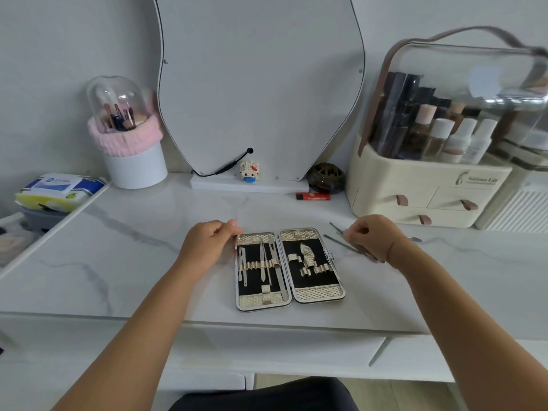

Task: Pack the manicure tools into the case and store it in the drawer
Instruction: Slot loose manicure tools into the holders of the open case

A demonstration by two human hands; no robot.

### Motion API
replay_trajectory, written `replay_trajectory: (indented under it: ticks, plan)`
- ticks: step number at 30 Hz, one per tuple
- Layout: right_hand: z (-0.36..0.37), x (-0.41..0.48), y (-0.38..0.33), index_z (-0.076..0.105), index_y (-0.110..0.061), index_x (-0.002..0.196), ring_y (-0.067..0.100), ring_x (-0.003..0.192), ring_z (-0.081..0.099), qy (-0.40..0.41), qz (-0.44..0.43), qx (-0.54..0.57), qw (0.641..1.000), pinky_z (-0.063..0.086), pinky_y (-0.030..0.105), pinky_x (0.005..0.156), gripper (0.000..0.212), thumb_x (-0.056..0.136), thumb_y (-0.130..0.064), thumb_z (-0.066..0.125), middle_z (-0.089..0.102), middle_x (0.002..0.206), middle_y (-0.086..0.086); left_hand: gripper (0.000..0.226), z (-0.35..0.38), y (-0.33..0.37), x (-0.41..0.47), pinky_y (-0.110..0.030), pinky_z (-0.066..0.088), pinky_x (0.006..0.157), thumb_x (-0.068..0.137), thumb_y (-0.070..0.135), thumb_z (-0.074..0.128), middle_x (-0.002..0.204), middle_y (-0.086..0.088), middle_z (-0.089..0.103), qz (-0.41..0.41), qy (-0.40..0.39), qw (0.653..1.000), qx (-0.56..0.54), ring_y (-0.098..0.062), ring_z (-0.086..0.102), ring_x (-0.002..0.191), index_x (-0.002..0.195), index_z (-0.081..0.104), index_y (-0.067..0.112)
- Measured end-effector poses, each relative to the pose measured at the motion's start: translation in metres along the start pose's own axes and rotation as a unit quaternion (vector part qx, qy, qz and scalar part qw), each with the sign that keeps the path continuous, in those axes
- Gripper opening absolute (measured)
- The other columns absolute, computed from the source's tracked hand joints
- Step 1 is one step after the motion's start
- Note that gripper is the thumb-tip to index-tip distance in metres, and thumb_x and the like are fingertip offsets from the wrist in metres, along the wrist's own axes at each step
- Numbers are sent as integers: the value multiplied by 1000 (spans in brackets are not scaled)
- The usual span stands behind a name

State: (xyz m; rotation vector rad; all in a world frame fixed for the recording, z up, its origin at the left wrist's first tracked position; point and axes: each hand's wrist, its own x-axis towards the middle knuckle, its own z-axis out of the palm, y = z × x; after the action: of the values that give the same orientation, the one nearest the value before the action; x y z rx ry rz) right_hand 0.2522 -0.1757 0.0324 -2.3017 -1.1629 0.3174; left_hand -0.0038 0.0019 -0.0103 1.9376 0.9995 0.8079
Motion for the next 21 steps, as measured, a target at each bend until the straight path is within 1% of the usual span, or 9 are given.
replay_trajectory:
  ticks: [2,4,5,8,10,13,15,18,21]
  plan:
    - [-2,-3,-6,66,-1,75,14,50,49,3,-24,58,998,41,21,52,24,86,-21,61,60,59,11,30,0,0,0,-13,39,73,93,37,50,88,11,71,1,-1,1000,1,-3,63,89,86,75,22]
    - [1,-5,-20,66,-6,84,11,54,54,-43,-38,168,984,45,20,54,7,86,-12,62,64,63,5,30,-1,1,0,-13,39,73,93,36,49,88,11,71,2,-1,1000,3,-4,63,88,86,75,22]
    - [4,-6,-28,63,-7,94,11,54,55,-77,-46,217,972,47,20,54,8,85,-8,62,65,64,4,30,-1,1,0,-13,39,73,94,36,49,88,10,71,2,-1,1000,3,-4,62,88,87,75,21]
    - [21,-6,-58,49,-17,120,13,56,62,-165,-81,283,941,52,19,56,42,84,-1,63,67,64,6,32,-2,2,-3,-11,37,71,94,36,48,88,10,70,-4,-2,1000,4,-1,60,86,89,75,19]
    - [33,-6,-81,48,-16,123,17,60,66,-195,-104,290,931,56,23,60,44,84,2,61,67,68,11,32,-1,4,-3,-12,37,70,94,37,48,83,12,68,-2,-4,1000,2,1,59,84,87,75,21]
    - [52,-2,-108,54,-9,118,19,61,67,-209,-116,289,927,58,26,63,33,86,0,60,68,72,14,31,-1,5,-3,-16,40,69,94,36,49,77,15,67,-2,-2,1000,1,-4,61,80,84,74,22]
    - [63,3,-119,58,-7,116,17,57,65,-201,-105,278,934,57,24,61,28,88,-4,59,69,70,12,30,-2,5,-3,-16,40,69,94,36,49,76,13,67,1,-1,1000,2,-4,62,78,85,74,21]
    - [76,9,-125,62,-12,113,7,43,55,-177,-88,222,955,51,18,50,25,88,-11,61,67,62,3,30,-2,4,-3,-15,38,67,94,36,49,75,14,66,6,-4,1000,9,0,60,76,87,74,21]
    - [82,12,-126,61,-12,109,0,32,46,-161,-71,198,964,42,14,41,22,87,-11,62,63,60,1,30,-2,4,-1,-15,39,67,94,35,49,75,13,67,4,-4,1000,1,-1,61,76,86,74,21]
